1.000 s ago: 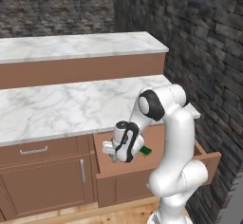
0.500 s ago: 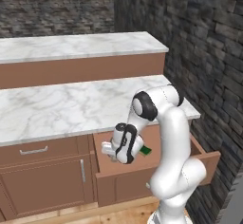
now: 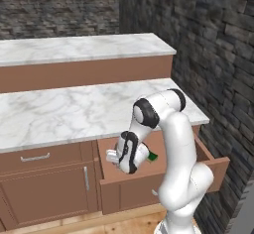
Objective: Restock the sink supplies by placing the sponge and soap dispenser on the counter and next to the sink. Make sure the soap dispenser is upright.
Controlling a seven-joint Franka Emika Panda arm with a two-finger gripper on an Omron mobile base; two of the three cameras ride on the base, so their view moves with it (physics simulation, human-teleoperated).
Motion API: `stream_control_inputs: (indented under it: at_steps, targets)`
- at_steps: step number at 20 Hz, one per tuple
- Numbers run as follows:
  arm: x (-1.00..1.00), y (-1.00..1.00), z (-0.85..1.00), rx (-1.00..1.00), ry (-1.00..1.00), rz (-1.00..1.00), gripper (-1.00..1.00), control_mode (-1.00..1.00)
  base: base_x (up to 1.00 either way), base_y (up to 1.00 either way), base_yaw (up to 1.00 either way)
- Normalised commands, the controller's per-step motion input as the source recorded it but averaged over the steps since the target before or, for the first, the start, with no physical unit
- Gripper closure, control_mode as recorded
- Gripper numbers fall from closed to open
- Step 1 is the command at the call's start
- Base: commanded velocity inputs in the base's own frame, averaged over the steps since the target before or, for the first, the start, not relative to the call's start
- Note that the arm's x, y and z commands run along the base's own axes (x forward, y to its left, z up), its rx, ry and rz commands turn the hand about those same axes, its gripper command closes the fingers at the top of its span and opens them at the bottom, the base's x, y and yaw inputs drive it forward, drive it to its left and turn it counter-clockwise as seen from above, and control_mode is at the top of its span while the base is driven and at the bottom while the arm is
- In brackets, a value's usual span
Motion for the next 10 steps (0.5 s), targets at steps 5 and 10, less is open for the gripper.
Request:
stream_control_inputs:
  at_steps: [5,10]
  targets:
    - [0.01,0.00,-0.02,0.00,0.02,0.00,-1.00,-1.00,0.00,0.00,0.00]
    - [0.11,0.00,0.00,0.00,0.04,0.00,1.00,-1.00,0.00,0.00,0.00]
